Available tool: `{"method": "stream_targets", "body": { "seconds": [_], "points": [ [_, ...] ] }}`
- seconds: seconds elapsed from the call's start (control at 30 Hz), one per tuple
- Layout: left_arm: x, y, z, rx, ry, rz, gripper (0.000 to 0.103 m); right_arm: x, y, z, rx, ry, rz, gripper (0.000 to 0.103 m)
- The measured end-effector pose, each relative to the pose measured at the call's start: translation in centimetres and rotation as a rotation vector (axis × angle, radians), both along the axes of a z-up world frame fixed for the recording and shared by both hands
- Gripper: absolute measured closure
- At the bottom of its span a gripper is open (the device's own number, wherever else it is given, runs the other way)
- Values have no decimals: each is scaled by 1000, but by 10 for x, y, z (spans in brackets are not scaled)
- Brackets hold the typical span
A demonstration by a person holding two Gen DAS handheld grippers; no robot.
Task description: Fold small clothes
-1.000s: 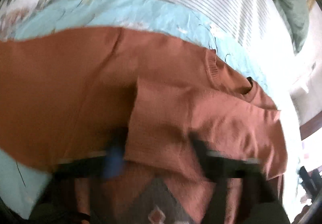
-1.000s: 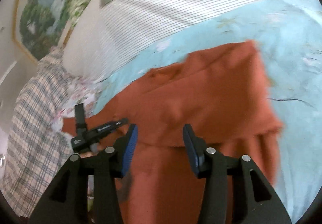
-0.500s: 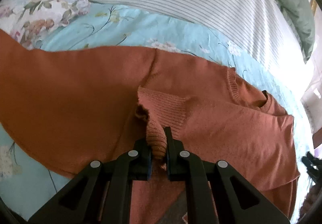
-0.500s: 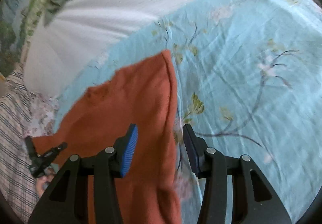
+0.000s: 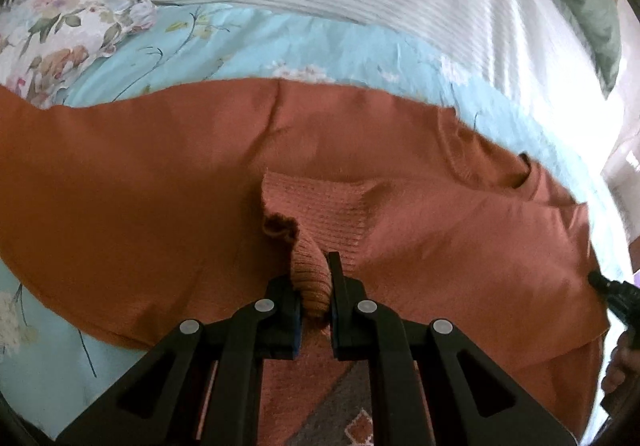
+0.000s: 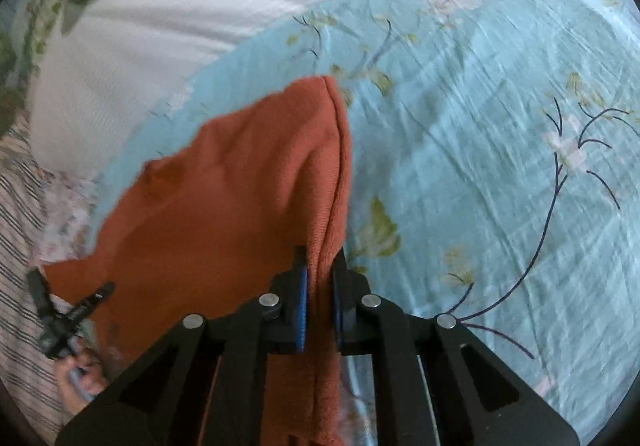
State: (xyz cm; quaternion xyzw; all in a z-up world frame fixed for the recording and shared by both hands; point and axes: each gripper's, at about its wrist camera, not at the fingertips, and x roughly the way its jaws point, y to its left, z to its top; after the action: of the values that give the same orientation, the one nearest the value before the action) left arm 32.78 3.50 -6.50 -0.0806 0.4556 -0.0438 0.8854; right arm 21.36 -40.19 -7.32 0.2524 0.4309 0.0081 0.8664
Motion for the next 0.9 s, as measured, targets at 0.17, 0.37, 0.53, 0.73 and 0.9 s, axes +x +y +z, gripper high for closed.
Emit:
{"method": "stream_targets", "body": {
  "seconds": [0.17, 0.37, 0.53, 0.73, 0.9],
  "points": [
    [-11, 8, 2, -7, 3, -4, 87, -2, 8, 8, -70, 16, -18, 90],
    [-43, 47, 17, -30, -31, 72, 65, -43, 13, 39, 5, -65, -29, 44],
    [-67, 115, 27, -63, -60, 245, 37, -83, 56, 58, 37, -139, 105, 33],
    [-73, 204, 25, -79, -43, 463, 26, -105, 104, 51, 30, -133, 244, 26],
    [-66, 278, 28, -41, -68, 639, 25, -109, 123, 46, 27, -112, 287, 26]
  ]
}}
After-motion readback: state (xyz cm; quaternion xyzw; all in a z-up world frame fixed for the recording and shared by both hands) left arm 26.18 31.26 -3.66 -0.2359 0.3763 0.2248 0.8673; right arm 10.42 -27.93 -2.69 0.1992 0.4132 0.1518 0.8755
